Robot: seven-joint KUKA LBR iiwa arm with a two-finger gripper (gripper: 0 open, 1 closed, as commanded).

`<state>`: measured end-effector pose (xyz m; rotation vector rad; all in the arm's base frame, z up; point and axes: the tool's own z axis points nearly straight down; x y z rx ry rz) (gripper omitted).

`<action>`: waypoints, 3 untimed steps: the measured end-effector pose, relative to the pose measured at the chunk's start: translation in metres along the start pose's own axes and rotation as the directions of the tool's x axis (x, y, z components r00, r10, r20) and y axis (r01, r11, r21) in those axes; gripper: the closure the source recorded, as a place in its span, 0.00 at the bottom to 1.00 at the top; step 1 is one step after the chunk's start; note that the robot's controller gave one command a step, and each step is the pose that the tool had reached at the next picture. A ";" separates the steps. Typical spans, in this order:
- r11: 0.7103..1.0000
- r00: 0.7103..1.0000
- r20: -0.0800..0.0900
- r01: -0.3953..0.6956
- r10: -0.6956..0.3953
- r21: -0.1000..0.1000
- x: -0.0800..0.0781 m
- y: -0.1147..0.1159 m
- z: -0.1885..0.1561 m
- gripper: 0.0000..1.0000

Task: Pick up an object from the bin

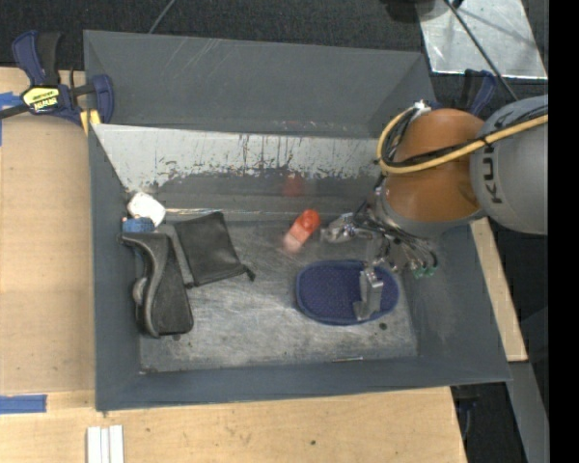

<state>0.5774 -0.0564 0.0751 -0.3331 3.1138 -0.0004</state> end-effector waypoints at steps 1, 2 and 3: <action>1.000 1.000 -0.002 -0.001 0.001 -0.001 -0.002 0.000 -0.003 0.00; 1.000 1.000 -0.002 -0.001 0.001 0.001 -0.004 -0.001 -0.006 1.00; 1.000 1.000 0.000 -0.002 0.002 0.002 -0.006 -0.002 -0.057 1.00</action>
Offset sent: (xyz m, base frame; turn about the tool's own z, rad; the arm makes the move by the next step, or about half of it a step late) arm 0.0000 0.0000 0.0000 0.0000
